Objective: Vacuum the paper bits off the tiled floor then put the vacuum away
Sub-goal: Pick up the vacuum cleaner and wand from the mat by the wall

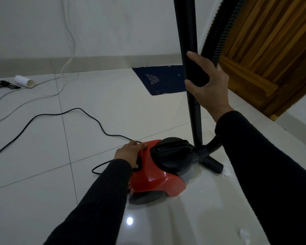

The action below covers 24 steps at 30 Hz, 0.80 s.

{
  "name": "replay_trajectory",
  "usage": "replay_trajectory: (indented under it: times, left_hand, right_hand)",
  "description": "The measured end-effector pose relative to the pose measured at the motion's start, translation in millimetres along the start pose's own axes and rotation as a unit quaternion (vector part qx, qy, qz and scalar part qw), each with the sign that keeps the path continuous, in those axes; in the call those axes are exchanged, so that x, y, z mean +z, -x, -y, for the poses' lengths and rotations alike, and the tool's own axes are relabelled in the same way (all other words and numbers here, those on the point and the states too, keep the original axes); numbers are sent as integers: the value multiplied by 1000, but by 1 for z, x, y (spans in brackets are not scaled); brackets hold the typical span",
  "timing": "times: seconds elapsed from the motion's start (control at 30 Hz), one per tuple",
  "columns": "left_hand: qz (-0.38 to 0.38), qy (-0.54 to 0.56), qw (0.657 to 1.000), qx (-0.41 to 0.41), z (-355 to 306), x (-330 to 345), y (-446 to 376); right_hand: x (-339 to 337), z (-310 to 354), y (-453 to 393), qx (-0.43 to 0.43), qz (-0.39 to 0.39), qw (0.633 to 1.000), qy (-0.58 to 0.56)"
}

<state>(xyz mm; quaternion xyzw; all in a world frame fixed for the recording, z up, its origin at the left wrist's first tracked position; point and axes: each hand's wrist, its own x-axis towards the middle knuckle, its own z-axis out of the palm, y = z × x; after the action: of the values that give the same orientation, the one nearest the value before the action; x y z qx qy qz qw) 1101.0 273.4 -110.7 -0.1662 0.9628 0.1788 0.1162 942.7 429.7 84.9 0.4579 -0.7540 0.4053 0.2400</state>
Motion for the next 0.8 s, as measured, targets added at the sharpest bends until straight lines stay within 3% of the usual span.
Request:
replay_trajectory:
  times: [0.13, 0.33, 0.57, 0.73, 0.8]
  left_hand:
    - [-1, 10, 1000, 4, 1, 2, -2]
    - [59, 41, 997, 24, 8, -9, -12]
    - [31, 35, 997, 69, 11, -11, -15]
    - [104, 20, 987, 124, 9, -16, -21]
    - [98, 44, 986, 125, 10, -12, -21]
  right_hand:
    - [-3, 2, 0, 1, -7, 1000, -7]
    - [-7, 4, 1, 21, -10, 1000, -1]
    - [-6, 2, 2, 11, -10, 1000, 6]
    - [-1, 1, 1, -1, 0, 1000, -3]
    - [-1, -3, 0, -9, -4, 1000, -5]
